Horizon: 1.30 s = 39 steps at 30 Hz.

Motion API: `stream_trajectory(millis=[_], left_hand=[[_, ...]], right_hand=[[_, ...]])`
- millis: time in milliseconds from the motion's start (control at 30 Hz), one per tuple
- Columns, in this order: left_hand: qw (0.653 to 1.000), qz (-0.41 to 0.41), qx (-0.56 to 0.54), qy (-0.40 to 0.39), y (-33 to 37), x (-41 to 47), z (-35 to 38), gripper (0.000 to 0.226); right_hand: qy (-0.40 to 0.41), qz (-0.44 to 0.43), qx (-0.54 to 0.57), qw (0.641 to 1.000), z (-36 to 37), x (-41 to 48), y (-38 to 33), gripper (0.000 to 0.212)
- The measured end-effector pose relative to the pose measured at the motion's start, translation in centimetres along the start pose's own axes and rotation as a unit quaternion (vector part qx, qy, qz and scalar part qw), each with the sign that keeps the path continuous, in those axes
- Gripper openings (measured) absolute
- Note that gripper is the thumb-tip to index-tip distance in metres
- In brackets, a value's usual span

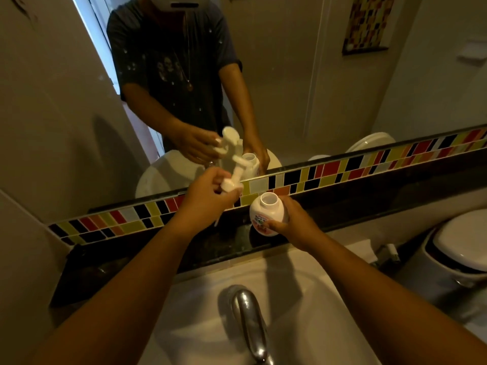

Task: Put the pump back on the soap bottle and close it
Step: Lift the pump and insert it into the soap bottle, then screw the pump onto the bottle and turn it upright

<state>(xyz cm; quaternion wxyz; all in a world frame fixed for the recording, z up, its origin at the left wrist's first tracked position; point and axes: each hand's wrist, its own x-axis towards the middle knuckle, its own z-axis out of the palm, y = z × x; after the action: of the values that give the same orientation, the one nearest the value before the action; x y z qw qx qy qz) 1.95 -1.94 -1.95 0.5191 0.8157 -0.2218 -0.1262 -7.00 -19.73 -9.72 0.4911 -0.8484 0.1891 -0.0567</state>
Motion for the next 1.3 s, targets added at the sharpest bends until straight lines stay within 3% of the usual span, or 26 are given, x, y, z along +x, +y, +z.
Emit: stream_trajectory(millis=[233, 400, 633, 900, 1200, 1300], left_hand=[[0.980, 0.017, -0.171, 0.104, 3.1, 0.9, 2.8, 0.037], [0.972, 0.010, -0.210, 0.106, 2.2, 1.1, 5.5, 0.033], [0.989, -0.026, -0.137, 0.048, 0.0, 1.1, 7.4, 0.038], [0.995, -0.015, -0.055, -0.077, -1.5, 1.2, 6.8, 0.049], [0.990, -0.012, 0.011, -0.141, -1.8, 2.3, 4.8, 0.046], [0.989, -0.017, 0.010, -0.149, -1.6, 2.2, 5.2, 0.056]], right_hand=[[-0.004, 0.000, -0.006, 1.000, 0.2, 0.4, 0.1, 0.064], [0.004, 0.004, -0.007, 1.000, 0.2, 0.3, 0.0, 0.067], [0.005, 0.003, -0.009, 1.000, 0.1, 0.2, -0.1, 0.063], [0.000, 0.001, -0.017, 1.000, 0.1, 0.2, 0.2, 0.065], [-0.006, 0.016, -0.002, 1.000, -0.1, -0.1, -0.3, 0.065], [-0.003, 0.023, -0.002, 1.000, 0.1, -0.1, -0.6, 0.066]])
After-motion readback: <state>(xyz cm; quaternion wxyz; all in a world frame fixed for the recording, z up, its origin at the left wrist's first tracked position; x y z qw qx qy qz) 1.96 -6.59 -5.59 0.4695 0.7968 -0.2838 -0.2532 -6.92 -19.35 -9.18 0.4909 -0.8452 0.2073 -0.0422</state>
